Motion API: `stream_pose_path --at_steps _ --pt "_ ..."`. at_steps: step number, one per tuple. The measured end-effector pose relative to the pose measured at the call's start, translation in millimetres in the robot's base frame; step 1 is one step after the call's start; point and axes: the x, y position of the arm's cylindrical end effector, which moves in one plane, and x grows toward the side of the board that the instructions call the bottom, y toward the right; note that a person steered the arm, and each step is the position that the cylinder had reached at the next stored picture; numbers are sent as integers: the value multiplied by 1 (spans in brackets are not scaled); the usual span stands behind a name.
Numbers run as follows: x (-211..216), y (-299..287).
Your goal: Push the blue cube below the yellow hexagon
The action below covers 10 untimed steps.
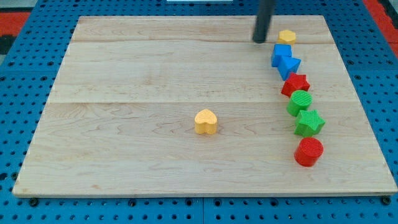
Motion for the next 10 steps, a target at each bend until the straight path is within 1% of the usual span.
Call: stream_pose_path --at_steps 1,3,4,5,6,7,8,10 --pt "54 -73" --pt "39 16" --pt "55 25" --pt "63 52" --pt "63 65" --pt "63 54" --pt "55 67" --pt "31 33"
